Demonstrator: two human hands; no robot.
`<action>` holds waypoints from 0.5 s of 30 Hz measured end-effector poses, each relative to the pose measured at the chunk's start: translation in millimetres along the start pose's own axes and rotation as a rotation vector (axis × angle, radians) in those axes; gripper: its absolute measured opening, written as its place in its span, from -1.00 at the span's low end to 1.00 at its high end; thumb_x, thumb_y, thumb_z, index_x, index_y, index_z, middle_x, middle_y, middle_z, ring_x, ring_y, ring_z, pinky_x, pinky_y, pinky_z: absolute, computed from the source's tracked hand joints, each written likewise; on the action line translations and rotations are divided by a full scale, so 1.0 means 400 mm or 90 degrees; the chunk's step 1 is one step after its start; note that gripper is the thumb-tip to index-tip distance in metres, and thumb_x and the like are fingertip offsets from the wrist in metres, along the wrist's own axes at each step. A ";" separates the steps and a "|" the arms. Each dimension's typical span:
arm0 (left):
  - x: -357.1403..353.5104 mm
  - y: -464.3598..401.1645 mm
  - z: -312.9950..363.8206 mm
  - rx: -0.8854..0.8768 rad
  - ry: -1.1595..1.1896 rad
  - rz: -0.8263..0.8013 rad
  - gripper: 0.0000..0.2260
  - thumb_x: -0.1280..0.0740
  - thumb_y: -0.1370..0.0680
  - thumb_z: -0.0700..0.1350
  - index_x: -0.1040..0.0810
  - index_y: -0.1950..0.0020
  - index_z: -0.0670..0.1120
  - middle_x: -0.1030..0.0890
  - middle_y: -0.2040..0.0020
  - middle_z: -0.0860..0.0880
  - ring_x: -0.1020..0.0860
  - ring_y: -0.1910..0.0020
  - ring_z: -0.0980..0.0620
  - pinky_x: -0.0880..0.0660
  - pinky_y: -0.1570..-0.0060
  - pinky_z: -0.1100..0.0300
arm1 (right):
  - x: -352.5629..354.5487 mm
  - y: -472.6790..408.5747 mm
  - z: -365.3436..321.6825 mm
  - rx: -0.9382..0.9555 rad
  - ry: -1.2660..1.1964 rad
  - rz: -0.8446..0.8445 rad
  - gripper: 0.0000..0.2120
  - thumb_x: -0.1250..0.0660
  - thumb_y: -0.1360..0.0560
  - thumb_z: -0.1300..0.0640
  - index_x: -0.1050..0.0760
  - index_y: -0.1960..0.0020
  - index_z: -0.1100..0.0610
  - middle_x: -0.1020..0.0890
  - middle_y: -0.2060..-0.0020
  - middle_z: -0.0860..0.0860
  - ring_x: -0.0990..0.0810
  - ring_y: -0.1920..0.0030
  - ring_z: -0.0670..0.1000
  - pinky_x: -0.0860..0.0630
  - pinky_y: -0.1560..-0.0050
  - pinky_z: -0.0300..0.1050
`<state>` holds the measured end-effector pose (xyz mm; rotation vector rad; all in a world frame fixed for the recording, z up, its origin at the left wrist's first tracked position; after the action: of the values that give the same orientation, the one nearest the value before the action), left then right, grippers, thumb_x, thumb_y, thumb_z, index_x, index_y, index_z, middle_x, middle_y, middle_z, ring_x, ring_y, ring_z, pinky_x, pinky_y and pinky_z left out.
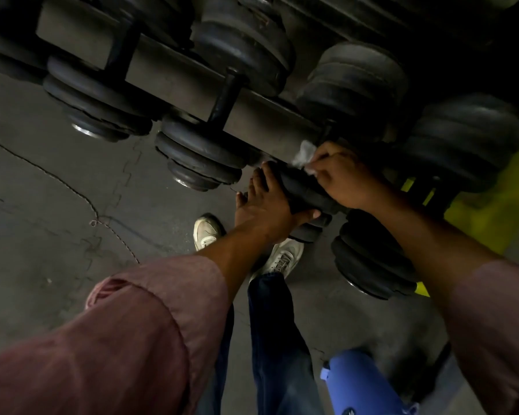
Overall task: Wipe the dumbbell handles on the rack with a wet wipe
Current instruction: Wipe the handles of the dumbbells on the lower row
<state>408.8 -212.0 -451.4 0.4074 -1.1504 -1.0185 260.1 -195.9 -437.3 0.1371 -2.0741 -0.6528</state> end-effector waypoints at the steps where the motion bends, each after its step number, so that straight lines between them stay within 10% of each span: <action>1: 0.002 0.000 0.000 0.000 0.002 0.005 0.20 -0.39 -0.38 0.47 0.29 -0.64 -0.09 0.13 -0.67 -0.13 0.07 -0.65 -0.14 0.03 -0.56 -0.26 | -0.013 0.000 -0.004 0.008 -0.001 -0.033 -0.74 -0.24 -0.60 0.20 -0.61 -0.22 0.14 -0.47 -0.28 0.06 -0.52 -0.23 0.10 -0.49 -0.26 0.03; 8: 0.000 -0.002 -0.002 0.003 -0.004 -0.006 0.20 -0.37 -0.38 0.48 0.31 -0.64 -0.09 0.14 -0.67 -0.16 0.09 -0.65 -0.16 0.05 -0.56 -0.26 | 0.067 0.002 0.021 -0.072 0.041 0.176 -0.68 -0.30 -0.56 0.23 -0.47 -0.31 0.13 -0.36 -0.34 0.05 -0.49 -0.22 0.09 -0.51 -0.16 -0.10; 15: 0.002 0.001 -0.001 0.017 -0.015 -0.003 0.21 -0.38 -0.38 0.48 0.32 -0.63 -0.08 0.13 -0.67 -0.15 0.08 -0.65 -0.14 0.05 -0.58 -0.24 | 0.008 -0.001 0.010 -0.008 -0.006 0.102 -0.69 -0.29 -0.55 0.23 -0.53 -0.28 0.12 -0.38 -0.30 -0.01 -0.50 -0.16 0.03 -0.57 -0.13 0.00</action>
<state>409.3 -212.7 -450.8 0.4203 -1.1854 -1.0155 255.1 -195.7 -436.6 -0.0388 -2.0656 -0.5690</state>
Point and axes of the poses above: each hand's wrist, its own y-axis away from the middle knuckle, its own x-axis out of the back of the hand, z = x × y, the point moved 10 cm from there along -y, towards the middle knuckle
